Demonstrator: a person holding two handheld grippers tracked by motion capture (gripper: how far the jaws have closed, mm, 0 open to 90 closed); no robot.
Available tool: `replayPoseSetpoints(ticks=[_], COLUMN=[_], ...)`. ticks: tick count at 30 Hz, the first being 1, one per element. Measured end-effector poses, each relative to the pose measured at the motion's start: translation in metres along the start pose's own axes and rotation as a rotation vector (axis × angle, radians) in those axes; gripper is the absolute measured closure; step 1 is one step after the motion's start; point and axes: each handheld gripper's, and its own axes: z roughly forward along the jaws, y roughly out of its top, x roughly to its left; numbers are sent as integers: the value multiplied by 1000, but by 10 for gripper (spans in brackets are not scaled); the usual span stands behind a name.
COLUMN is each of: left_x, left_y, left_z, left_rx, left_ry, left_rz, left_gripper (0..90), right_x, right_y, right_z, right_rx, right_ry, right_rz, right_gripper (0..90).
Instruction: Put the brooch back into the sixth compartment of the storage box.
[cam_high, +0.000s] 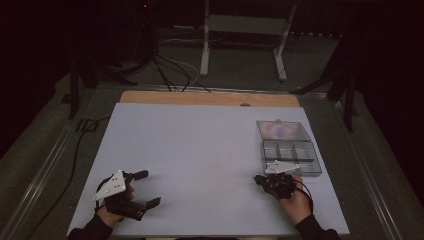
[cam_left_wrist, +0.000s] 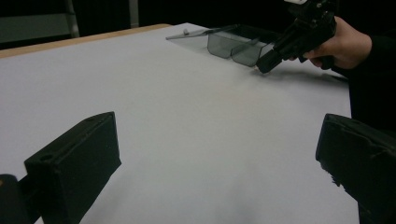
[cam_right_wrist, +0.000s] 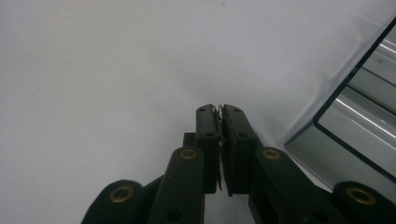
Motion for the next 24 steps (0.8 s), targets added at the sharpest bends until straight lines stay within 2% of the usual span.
replayPoseSetpoints(ticks=[15, 24], left_x=[0, 0], left_y=[0, 0], left_z=[0, 0], left_rx=[3, -2], left_ry=[1, 1], left_rz=[-1, -2], left_gripper=[12, 12], right_x=[10, 5], right_y=[10, 17], right_z=[-13, -24], right_rx=[-31, -64], right_ry=[45, 42], right_rz=[-6, 9], right_gripper=[861, 861])
